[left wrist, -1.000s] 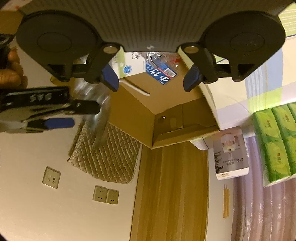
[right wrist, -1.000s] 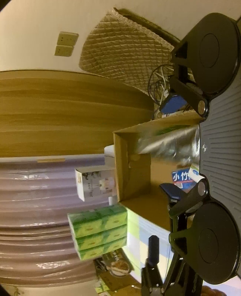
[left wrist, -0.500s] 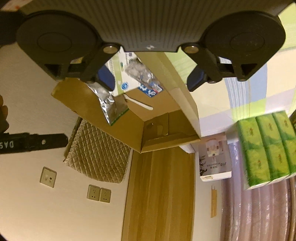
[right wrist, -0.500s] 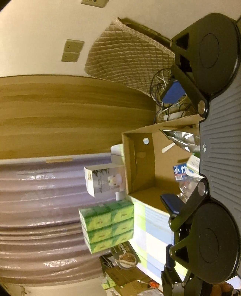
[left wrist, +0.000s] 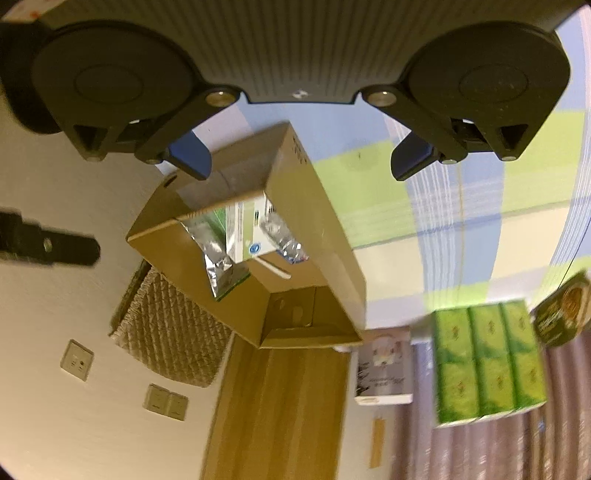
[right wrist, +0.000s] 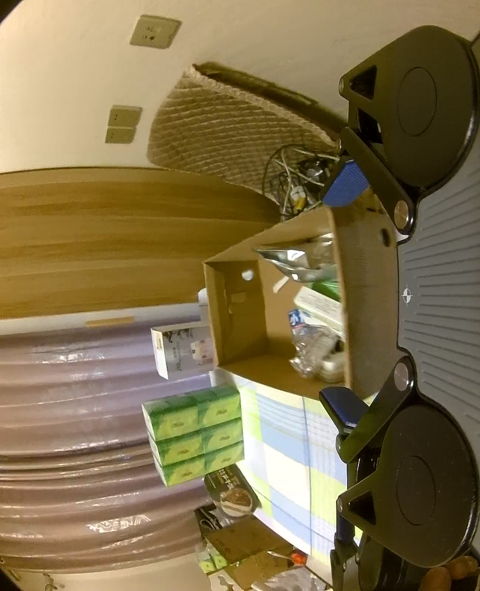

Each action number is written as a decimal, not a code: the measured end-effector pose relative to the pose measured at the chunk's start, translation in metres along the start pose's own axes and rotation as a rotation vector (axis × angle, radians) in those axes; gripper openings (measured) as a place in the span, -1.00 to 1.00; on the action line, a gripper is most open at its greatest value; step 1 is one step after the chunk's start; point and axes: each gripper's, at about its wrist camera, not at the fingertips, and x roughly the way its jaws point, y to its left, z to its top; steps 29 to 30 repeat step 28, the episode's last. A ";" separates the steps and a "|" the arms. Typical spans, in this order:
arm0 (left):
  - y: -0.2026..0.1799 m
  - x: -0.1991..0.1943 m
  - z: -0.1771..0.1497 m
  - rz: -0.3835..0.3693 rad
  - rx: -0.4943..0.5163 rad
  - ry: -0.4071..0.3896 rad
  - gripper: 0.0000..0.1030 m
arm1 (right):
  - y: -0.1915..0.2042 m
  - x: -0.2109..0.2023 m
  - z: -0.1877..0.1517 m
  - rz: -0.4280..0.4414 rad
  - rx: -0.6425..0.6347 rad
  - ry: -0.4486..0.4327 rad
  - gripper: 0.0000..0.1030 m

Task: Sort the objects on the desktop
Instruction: 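Withdraw both tools up and away from the cardboard box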

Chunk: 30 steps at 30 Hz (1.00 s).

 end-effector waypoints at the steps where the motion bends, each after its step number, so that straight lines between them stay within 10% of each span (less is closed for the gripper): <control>1: -0.001 -0.004 -0.004 0.013 -0.014 -0.001 0.98 | 0.002 -0.004 -0.003 -0.003 -0.006 -0.002 0.96; 30: -0.016 -0.043 -0.025 0.078 -0.050 -0.061 0.98 | 0.007 -0.018 -0.027 0.019 -0.026 0.038 0.96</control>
